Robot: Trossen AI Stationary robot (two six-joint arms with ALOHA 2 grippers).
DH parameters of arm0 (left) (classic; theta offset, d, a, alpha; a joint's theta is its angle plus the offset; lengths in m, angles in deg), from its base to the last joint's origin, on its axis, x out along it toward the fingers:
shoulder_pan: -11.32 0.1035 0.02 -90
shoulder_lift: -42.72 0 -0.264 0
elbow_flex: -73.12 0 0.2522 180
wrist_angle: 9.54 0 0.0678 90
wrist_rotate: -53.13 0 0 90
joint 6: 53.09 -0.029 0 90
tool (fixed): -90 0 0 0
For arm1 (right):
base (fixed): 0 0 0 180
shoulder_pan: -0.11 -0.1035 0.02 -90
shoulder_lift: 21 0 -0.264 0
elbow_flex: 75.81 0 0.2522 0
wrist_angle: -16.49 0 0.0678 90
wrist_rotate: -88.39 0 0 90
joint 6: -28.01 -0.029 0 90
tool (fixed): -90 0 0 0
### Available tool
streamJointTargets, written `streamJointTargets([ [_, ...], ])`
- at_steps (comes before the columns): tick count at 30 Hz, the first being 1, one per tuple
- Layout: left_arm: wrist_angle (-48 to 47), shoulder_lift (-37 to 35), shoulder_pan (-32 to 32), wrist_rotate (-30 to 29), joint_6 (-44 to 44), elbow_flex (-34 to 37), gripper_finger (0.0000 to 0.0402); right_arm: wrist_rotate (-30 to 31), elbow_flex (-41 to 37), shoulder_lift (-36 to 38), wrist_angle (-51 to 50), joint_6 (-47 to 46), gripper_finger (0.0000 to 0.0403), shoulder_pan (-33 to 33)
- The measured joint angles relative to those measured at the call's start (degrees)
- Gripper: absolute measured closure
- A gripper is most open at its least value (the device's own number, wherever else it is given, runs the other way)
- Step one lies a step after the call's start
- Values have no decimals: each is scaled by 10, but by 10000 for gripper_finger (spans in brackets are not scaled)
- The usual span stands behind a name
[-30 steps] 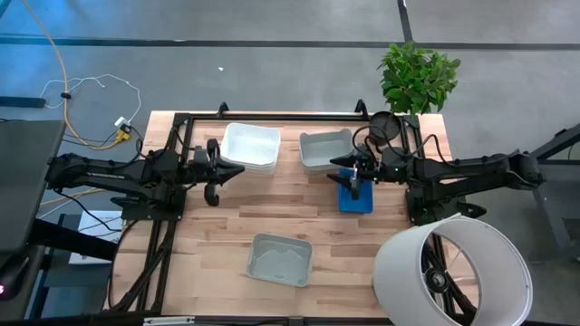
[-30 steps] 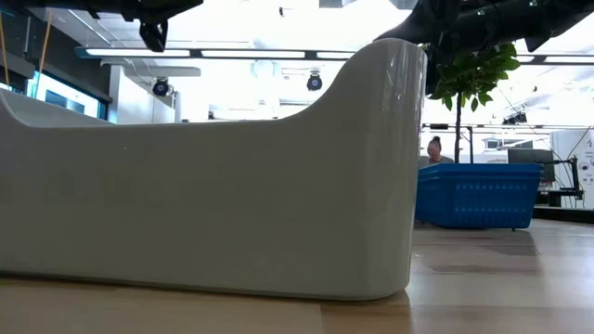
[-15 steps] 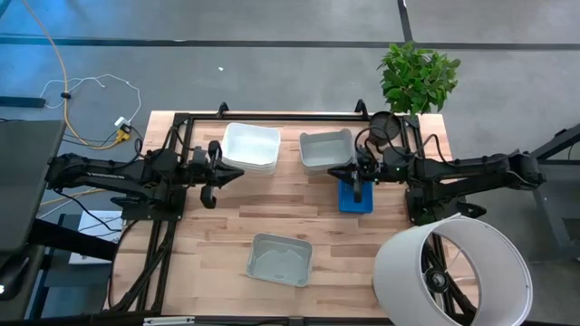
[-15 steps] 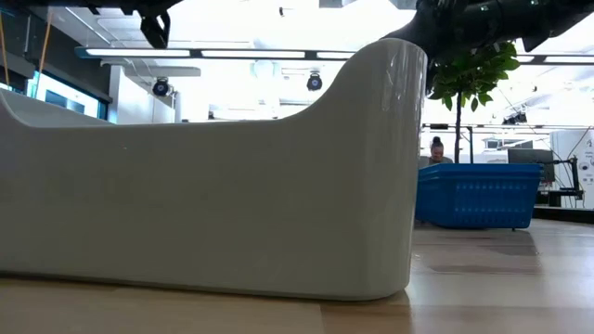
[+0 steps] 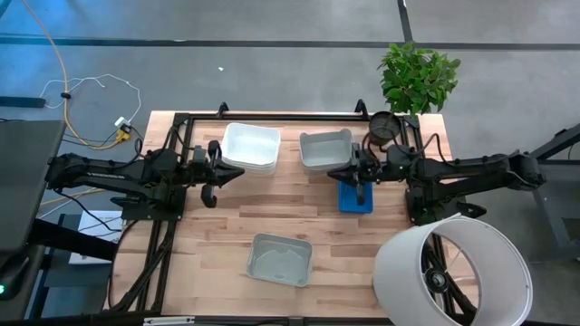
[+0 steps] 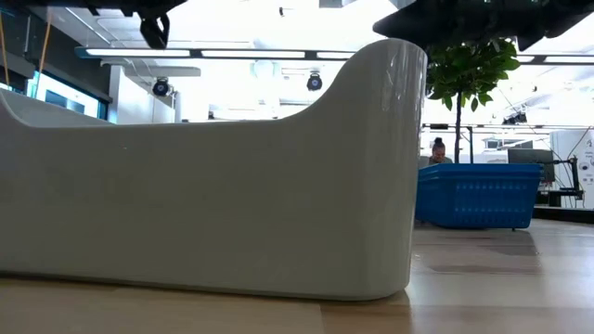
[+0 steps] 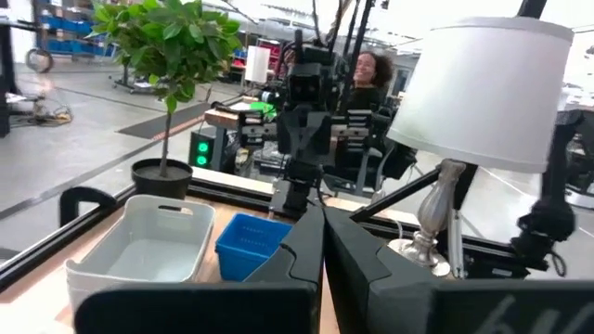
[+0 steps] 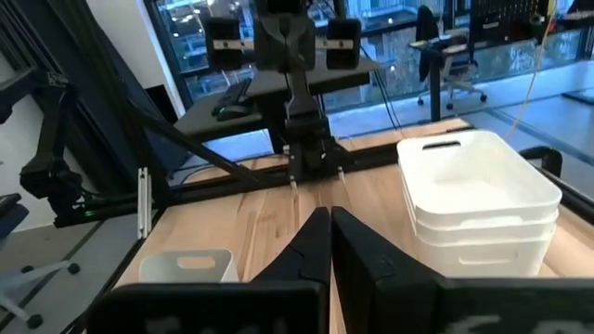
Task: Stack baskets by color
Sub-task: Stack the gray bin into the top right gray bin
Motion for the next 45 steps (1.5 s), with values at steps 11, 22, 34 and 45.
streamJointTargets([
  [11,-175,89,-13,-16,0,-117,317,0,0,0,6,-17,403,0],
  [22,-559,290,-98,3,-41,-416,182,1,0,0,3,-17,403,0],
  [34,-700,481,-163,5,9,-603,155,3,0,0,0,-14,403,0],
  [45,-677,509,-167,60,114,-606,155,3,0,0,-4,-16,403,0],
])
